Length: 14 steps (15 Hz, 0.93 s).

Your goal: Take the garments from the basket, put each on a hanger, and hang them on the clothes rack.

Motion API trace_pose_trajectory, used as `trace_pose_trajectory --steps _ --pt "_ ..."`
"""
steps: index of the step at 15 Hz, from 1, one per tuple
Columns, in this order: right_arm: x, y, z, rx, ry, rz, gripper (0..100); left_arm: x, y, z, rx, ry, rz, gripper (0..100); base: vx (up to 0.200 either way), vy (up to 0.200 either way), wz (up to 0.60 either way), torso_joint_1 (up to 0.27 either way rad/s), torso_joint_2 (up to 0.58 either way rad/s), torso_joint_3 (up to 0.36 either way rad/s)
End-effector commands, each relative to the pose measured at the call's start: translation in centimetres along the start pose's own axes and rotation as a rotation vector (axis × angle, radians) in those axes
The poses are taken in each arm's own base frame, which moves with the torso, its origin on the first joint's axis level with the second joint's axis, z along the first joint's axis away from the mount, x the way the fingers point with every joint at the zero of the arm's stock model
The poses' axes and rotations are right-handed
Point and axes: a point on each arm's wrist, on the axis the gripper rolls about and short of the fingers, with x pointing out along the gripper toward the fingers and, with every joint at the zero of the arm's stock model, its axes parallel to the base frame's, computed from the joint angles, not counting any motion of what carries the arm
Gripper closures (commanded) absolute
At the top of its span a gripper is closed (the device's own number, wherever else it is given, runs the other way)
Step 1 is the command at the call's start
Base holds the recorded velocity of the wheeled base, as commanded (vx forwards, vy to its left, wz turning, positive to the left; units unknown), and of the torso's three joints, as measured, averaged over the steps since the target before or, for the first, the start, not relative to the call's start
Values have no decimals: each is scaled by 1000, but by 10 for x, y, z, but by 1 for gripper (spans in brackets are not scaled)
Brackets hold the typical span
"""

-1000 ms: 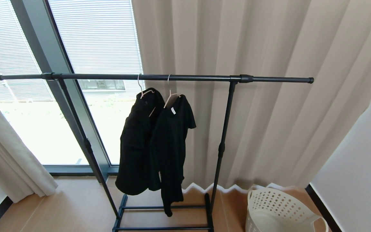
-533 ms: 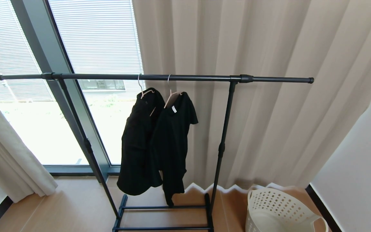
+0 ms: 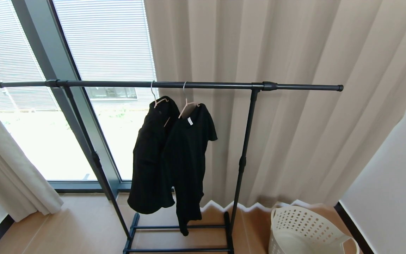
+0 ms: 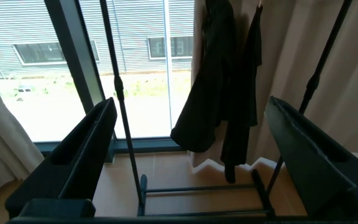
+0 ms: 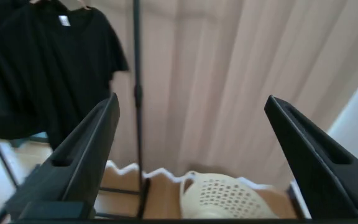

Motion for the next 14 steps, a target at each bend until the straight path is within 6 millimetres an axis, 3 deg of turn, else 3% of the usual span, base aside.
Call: trace_pose_trajectory --steps 1,3,6,14 --pt "0 -3 0 20 -13 -134 0 0 0 0 -1 -1 0 0 0 0 0 0 0 0" --pt "-1 -6 0 -69 -14 -287 0 0 0 0 -1 -1 1 0 0 0 0 0 0 0" --pt "0 -5 0 -74 -9 -202 0 0 0 0 -1 -1 0 0 0 0 0 0 0 0" --pt "0 -4 0 -69 -9 -198 0 0 0 0 -1 -1 0 0 0 0 0 0 0 0"
